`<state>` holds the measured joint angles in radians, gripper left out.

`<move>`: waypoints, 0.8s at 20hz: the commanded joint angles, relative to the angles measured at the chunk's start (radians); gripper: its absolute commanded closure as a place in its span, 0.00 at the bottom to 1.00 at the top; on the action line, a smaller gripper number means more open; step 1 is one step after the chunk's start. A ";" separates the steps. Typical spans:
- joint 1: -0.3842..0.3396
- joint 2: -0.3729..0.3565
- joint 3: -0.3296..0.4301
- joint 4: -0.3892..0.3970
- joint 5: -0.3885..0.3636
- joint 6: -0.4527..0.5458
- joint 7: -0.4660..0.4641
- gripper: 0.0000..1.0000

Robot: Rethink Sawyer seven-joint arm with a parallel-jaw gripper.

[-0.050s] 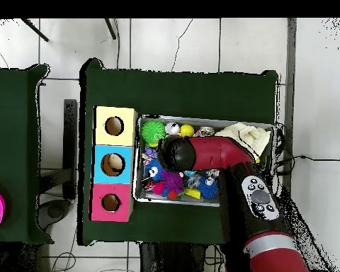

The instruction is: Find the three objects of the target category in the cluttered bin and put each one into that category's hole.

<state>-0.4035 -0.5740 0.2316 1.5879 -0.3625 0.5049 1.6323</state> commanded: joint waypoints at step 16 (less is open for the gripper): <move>0.086 0.152 -0.118 -0.149 -0.003 -0.027 0.149 0.00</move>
<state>-0.3260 -0.4930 0.1466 1.4942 -0.3618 0.5049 1.6323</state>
